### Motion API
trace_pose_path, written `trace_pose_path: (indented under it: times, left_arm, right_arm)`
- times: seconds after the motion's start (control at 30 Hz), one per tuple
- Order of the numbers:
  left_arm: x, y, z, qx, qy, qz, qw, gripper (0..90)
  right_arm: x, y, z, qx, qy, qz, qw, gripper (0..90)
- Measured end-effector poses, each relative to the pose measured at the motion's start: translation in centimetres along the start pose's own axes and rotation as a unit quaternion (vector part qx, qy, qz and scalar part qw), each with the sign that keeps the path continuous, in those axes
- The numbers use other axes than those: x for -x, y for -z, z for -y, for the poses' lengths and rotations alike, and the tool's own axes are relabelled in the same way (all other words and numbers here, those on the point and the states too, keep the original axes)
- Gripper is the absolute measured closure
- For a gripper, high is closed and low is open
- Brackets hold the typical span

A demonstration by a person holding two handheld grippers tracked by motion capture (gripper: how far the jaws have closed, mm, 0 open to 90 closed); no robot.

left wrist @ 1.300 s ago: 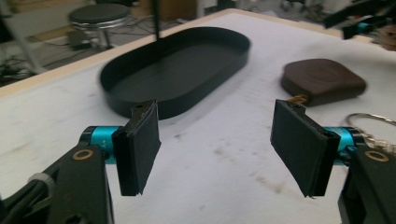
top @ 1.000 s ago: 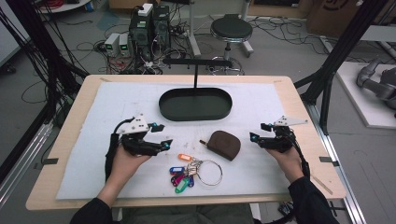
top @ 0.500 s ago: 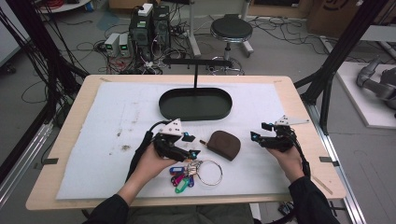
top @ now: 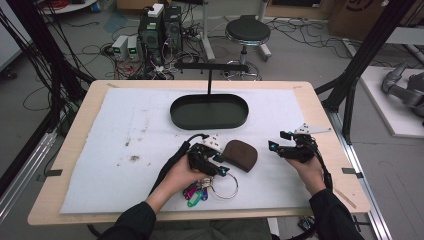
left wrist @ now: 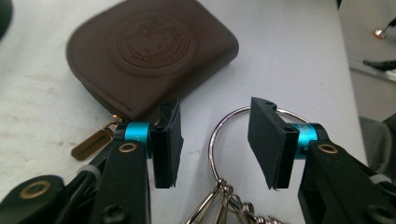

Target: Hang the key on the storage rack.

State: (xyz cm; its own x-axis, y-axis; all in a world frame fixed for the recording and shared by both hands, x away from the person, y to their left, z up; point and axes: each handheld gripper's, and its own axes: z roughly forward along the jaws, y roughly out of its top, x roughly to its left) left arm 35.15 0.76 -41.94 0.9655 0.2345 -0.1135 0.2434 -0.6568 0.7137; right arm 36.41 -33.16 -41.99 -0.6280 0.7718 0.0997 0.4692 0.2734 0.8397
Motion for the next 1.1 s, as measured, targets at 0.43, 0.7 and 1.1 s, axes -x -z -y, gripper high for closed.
trace_pose_path:
  times: [0.43,0.7,1.1]
  left_arm:
    - [0.5,-1.9,-0.5,-0.070,-0.024,-0.013,0.9972,65.3]
    - [0.7,-1.9,-0.4,-0.070,-0.036,-0.026,0.9965,81.4]
    - [0.0,-0.6,0.3,-0.023,-0.016,-0.006,0.9996,85.3]
  right_arm:
    - [0.0,-0.1,0.0,0.000,0.001,-0.001,1.0000,28.9]
    - [0.0,-0.1,0.0,-0.002,0.001,-0.001,1.0000,28.9]
    - [0.1,-0.1,0.0,-0.001,-0.002,-0.001,1.0000,28.9]
